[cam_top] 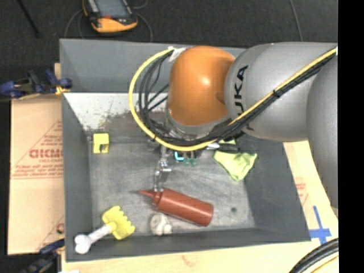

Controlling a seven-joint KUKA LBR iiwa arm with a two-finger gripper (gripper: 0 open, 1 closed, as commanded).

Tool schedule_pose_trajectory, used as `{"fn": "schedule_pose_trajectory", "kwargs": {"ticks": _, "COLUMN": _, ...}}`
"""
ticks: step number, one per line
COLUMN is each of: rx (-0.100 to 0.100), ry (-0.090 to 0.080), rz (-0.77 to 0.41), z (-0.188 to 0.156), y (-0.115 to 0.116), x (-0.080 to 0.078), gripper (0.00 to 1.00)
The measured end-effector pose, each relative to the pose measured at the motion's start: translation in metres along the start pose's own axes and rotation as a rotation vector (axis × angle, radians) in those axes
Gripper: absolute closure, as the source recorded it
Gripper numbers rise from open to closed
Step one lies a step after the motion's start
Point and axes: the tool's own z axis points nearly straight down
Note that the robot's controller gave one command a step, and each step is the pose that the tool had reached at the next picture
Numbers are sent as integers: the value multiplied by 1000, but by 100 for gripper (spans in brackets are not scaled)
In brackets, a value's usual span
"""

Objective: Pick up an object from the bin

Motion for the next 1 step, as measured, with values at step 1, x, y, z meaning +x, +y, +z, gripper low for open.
{"fn": "schedule_pose_trajectory", "kwargs": {"ticks": 1, "rx": -1, "ry": -7, "rz": 3, "z": -4, "y": -1, "x": -2, "gripper": 0}}
